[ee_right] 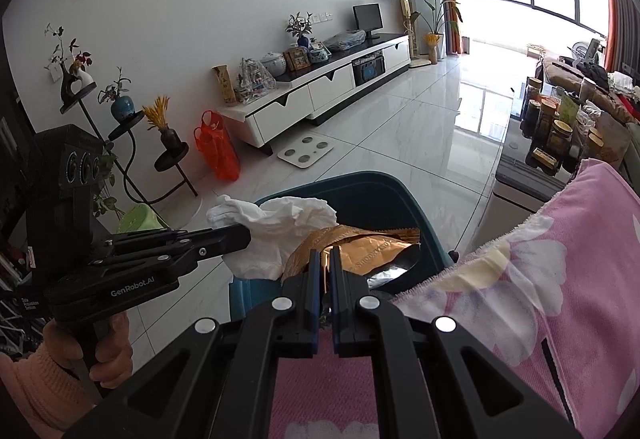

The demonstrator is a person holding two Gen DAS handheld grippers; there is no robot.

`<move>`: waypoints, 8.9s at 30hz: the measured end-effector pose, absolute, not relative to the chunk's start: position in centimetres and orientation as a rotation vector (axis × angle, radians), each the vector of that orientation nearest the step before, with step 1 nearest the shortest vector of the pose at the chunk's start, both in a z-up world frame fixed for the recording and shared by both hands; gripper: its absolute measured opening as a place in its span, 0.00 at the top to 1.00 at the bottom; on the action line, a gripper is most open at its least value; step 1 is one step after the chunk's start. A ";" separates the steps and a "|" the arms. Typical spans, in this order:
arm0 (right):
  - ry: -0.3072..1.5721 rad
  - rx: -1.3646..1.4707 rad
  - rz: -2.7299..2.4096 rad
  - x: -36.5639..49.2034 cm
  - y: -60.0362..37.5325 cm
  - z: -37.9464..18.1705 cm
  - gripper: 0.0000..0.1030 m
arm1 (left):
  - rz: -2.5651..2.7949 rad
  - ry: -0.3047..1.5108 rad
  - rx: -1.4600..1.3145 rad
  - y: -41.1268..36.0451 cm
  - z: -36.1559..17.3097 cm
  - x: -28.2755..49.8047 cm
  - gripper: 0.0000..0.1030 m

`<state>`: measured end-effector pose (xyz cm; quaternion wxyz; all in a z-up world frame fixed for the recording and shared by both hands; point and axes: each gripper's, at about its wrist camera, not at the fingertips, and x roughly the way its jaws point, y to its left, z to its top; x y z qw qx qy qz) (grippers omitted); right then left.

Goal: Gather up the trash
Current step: 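Carry the tissue and gold wrapper over the teal bin and open both grippers, then return both tools to the table and grasp the white dotted paper cup with the right gripper, then grasp the orange peel with the left gripper while the right gripper holds the paper cup, then carry the orange peel and paper cup toward the teal bin with both grippers, then hold the orange peel and paper cup above the teal bin with both grippers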

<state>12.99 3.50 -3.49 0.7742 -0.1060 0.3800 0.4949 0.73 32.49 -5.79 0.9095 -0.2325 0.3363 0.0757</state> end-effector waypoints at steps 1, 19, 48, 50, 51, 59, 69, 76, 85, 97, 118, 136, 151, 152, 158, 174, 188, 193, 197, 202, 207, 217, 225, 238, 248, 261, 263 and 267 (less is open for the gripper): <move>0.827 -0.233 1.070 13.1 3.6 -3.6 0.96 | 0.157 0.695 -0.481 32.6 -6.0 0.8 0.97; 0.902 -0.288 1.030 14.4 6.5 -5.2 0.92 | 0.168 0.748 -0.522 33.0 -9.1 3.3 0.92; 0.729 -0.043 0.757 11.0 -15.8 -0.4 0.68 | -0.232 0.670 -0.278 16.8 -4.1 4.0 0.55; 0.722 -0.021 0.687 10.9 -18.5 -0.6 0.68 | -0.281 0.685 -0.258 14.6 -4.4 4.5 0.55; 0.724 -0.005 0.661 10.8 -19.8 -0.7 0.68 | -0.300 0.691 -0.247 13.7 -4.4 4.9 0.55; 0.762 0.095 0.501 9.7 -28.0 -3.2 0.68 | -0.409 0.731 -0.200 8.2 -4.9 6.6 0.55; 0.780 0.274 0.376 11.7 -36.1 -5.0 0.48 | -0.492 0.773 -0.110 1.6 -4.7 9.4 0.55; 0.824 0.347 0.402 13.3 -37.8 -6.7 0.48 | -0.488 0.830 -0.055 -1.7 -5.4 13.0 0.63; 0.865 0.392 0.471 14.3 -38.2 -7.6 0.54 | -0.489 0.907 0.002 -3.8 -6.6 15.7 0.76; 0.858 0.402 0.505 13.2 -38.5 -7.1 0.68 | -0.495 0.878 -0.013 -3.3 -6.2 14.6 0.87; 0.907 0.469 0.538 12.9 -37.4 -8.0 0.48 | -0.432 0.818 -0.126 3.3 -4.9 9.2 0.88; 0.845 0.415 0.582 11.0 -35.5 -6.1 0.68 | -0.396 0.783 -0.160 6.4 -4.3 6.0 0.88; 0.811 0.357 0.678 10.5 -30.9 -4.4 0.68 | -0.351 0.743 -0.164 9.1 -3.2 3.5 0.88; 0.811 0.355 0.685 10.5 -30.6 -4.3 0.68 | -0.347 0.741 -0.165 9.3 -3.1 3.4 0.88; 0.814 0.343 0.724 11.0 -28.8 -4.3 0.68 | -0.318 0.734 -0.173 10.6 -2.7 2.7 0.88; 0.840 0.318 0.793 12.8 -24.6 -4.4 0.68 | -0.251 0.717 -0.186 13.7 -2.2 1.8 0.88; 0.857 0.309 0.851 14.3 -21.5 -4.5 0.68 | -0.188 0.693 -0.195 16.0 -1.4 1.6 0.88; 0.864 0.306 0.872 14.8 -20.4 -4.7 0.68 | -0.157 0.689 -0.199 17.1 -1.3 1.6 0.88; 0.868 0.307 0.886 15.3 -19.8 -4.8 0.68 | -0.135 0.684 -0.205 17.9 -1.2 1.6 0.88; 0.872 0.302 0.902 15.7 -18.7 -4.8 0.68 | -0.109 0.682 -0.210 18.7 -1.2 1.6 0.88; 0.875 0.294 0.917 16.0 -17.5 -4.6 0.68 | -0.089 0.677 -0.209 19.3 -1.0 1.6 0.88; 0.878 0.271 0.946 16.3 -15.4 -4.2 0.68 | -0.052 0.670 -0.223 20.9 -1.2 1.5 0.88; 0.879 0.253 0.966 16.6 -14.2 -4.3 0.68 | -0.029 0.667 -0.228 22.2 -1.2 1.7 0.88; 0.880 0.231 0.987 16.8 -12.7 -4.0 0.68 | 0.009 0.666 -0.232 23.2 -1.4 1.6 0.88; 0.885 0.220 1.000 17.0 -11.6 -3.9 0.68 | 0.030 0.673 -0.234 24.0 -1.6 1.8 0.88; 0.893 0.212 1.006 17.4 -10.7 -3.8 0.68 | 0.058 0.675 -0.236 24.7 -1.8 2.1 0.88; 0.894 0.212 1.007 17.4 -10.6 -3.7 0.68 | 0.064 0.676 -0.235 24.6 -1.8 2.1 0.88; 0.895 0.206 1.009 17.4 -10.0 -3.7 0.68 | 0.073 0.681 -0.238 24.9 -2.1 2.2 0.88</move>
